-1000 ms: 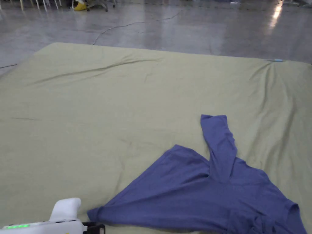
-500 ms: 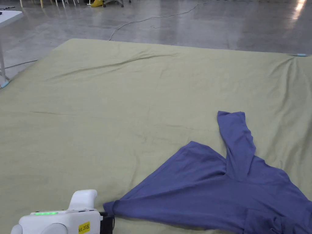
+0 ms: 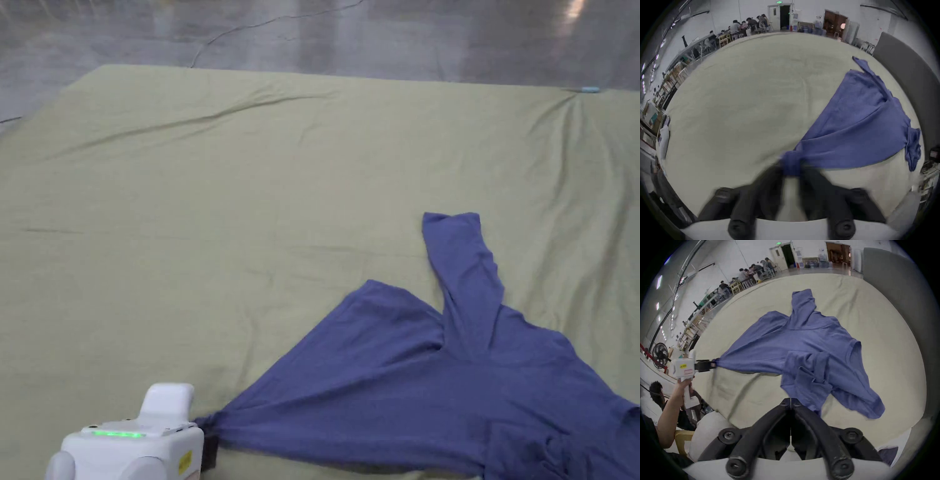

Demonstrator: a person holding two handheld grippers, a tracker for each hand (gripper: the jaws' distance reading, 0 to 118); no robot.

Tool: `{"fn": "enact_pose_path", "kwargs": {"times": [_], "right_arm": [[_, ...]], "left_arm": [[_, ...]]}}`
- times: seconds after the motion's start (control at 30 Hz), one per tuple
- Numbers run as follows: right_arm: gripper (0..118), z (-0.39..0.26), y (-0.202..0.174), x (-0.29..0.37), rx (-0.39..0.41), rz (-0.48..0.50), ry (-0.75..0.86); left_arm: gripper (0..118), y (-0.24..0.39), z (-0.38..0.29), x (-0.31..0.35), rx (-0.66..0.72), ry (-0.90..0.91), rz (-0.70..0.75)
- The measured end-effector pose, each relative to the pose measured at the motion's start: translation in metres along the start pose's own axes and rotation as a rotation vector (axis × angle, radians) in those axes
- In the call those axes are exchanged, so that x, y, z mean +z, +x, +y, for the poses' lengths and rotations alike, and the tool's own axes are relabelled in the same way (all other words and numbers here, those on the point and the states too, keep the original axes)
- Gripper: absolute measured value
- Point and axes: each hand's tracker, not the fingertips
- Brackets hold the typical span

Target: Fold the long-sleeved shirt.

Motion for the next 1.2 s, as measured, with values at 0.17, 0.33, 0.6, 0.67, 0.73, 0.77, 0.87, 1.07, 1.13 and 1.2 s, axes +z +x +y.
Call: {"fn": "enact_pose_path", "kwargs": {"times": [0.17,0.33,0.6,0.67,0.73,0.77,0.87,1.07,1.13,1.2], "right_arm": [[0,0.033,0.020,-0.009,0.036,-0.075,-0.003],[14,0.093,0.056,-0.017,0.066,-0.122,0.025],[117,0.212,0.145,-0.095,-0.040,-0.271,-0.065],[115,0.224,0.147,-0.120,-0.069,-0.252,-0.118],[103,0.229,0.141,-0.144,-0.061,-0.243,-0.130],[98,0.230,0.135,-0.156,-0.044,-0.236,-0.151],[96,0.226,0.112,-0.182,0.013,-0.229,-0.194],[30,0.205,0.082,-0.186,0.085,-0.251,-0.169],[0,0.196,0.070,-0.175,0.131,-0.243,-0.159],[0,0.187,0.062,-0.159,0.168,-0.261,-0.137]], "left_arm": [[0,0.004,0.005,0.018,-0.011,0.024,-0.033],[0,0.000,0.006,0.036,0.011,0.051,-0.103],[0,-0.002,0.009,0.053,0.042,0.070,-0.152],[0,0.003,0.012,0.055,0.045,0.071,-0.152],[0,0.005,0.014,0.055,0.041,0.072,-0.146],[0,0.007,0.015,0.055,0.038,0.072,-0.145],[0,0.008,0.017,0.055,0.035,0.071,-0.139],[0,0.007,0.019,0.054,0.056,0.066,-0.134],[0,0.008,0.020,0.054,0.064,0.070,-0.136],[0,0.007,0.021,0.054,0.075,0.074,-0.140]]}}
